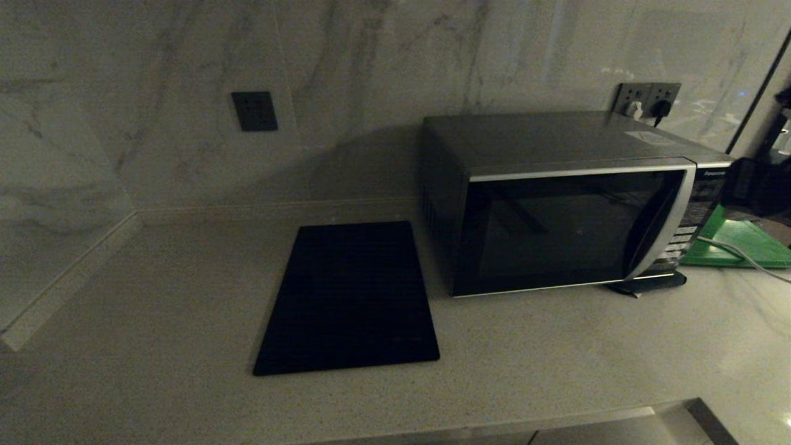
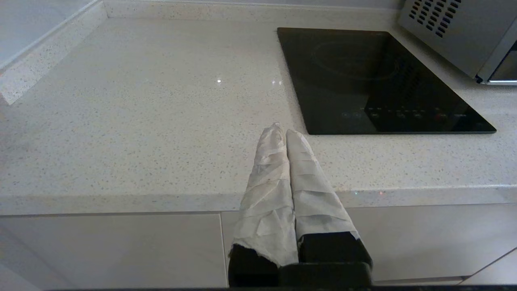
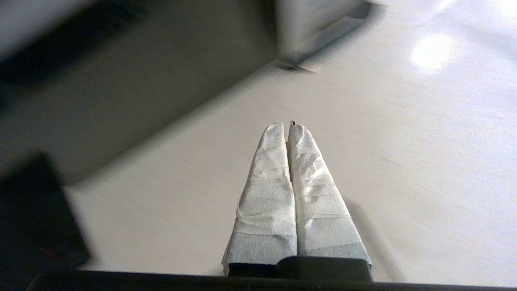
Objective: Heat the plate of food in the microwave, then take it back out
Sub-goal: Open the microwave oven
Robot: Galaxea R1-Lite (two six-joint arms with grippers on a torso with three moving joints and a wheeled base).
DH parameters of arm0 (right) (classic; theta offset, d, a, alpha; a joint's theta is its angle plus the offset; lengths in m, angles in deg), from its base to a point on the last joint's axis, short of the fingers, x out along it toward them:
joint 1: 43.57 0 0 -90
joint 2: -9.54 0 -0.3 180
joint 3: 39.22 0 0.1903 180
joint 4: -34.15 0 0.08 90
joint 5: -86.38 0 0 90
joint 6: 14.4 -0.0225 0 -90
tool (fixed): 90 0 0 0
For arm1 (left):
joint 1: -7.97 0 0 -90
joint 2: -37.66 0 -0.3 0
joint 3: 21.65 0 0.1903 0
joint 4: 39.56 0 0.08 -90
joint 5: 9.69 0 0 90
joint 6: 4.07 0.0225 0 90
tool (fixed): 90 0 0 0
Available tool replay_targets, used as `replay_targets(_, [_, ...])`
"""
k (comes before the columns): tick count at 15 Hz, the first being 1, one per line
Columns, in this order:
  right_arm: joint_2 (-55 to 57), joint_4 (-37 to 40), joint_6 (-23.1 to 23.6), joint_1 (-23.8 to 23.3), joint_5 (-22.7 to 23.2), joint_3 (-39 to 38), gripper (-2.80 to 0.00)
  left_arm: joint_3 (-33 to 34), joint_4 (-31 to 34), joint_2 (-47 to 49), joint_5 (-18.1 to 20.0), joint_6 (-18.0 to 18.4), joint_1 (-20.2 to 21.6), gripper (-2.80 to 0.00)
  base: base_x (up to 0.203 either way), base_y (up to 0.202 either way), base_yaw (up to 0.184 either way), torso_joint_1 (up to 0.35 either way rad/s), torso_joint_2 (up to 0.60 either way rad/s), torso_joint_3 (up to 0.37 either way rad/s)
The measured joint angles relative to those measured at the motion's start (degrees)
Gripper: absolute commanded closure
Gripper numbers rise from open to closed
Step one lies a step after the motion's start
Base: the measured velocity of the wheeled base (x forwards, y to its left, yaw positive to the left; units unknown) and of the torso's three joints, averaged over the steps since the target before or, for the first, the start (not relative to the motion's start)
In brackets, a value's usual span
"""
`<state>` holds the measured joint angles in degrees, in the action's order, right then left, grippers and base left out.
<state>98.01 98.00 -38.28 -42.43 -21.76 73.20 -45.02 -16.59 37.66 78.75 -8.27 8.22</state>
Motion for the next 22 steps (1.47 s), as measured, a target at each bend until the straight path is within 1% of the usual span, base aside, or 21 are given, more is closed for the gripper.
replay_targets(2, [-8.5,0.1,3.1,-2.9,0.8,-6.2,0.0,0.0,0.0,0.0,0.0,0.0,0.0,0.0,0.0,0.0,0.0,0.0,0.0,0.0])
replay_targets(5, [-22.7,0.1,5.6,-5.7,2.8,-14.4,0.0,0.0,0.0,0.0,0.0,0.0,0.0,0.0,0.0,0.0,0.0,0.0,0.0,0.0])
replay_targets(8, [-38.0,0.3,8.6,-7.0,5.7,-22.7,0.0,0.0,0.0,0.0,0.0,0.0,0.0,0.0,0.0,0.0,0.0,0.0,0.0,0.0])
replay_targets(11, [-51.5,0.4,12.2,-7.7,8.5,-29.2,0.0,0.0,0.0,0.0,0.0,0.0,0.0,0.0,0.0,0.0,0.0,0.0,0.0,0.0])
replay_targets(13, [-59.0,0.4,13.5,-7.1,10.1,-32.2,0.0,0.0,0.0,0.0,0.0,0.0,0.0,0.0,0.0,0.0,0.0,0.0,0.0,0.0])
replay_targets(15, [-66.1,1.3,14.6,-5.4,10.7,-34.5,0.0,0.0,0.0,0.0,0.0,0.0,0.0,0.0,0.0,0.0,0.0,0.0,0.0,0.0])
replay_targets(17, [-72.0,4.4,15.0,-3.4,10.9,-34.9,0.0,0.0,0.0,0.0,0.0,0.0,0.0,0.0,0.0,0.0,0.0,0.0,0.0,0.0])
replay_targets(20, [-81.6,6.0,16.8,-1.7,13.0,-36.8,0.0,0.0,0.0,0.0,0.0,0.0,0.0,0.0,0.0,0.0,0.0,0.0,0.0,0.0])
replay_targets(21, [-84.1,6.7,15.6,-1.4,12.9,-38.0,0.0,0.0,0.0,0.0,0.0,0.0,0.0,0.0,0.0,0.0,0.0,0.0,0.0,0.0])
replay_targets(22, [-85.6,6.9,12.9,-1.2,12.6,-39.3,0.0,0.0,0.0,0.0,0.0,0.0,0.0,0.0,0.0,0.0,0.0,0.0,0.0,0.0])
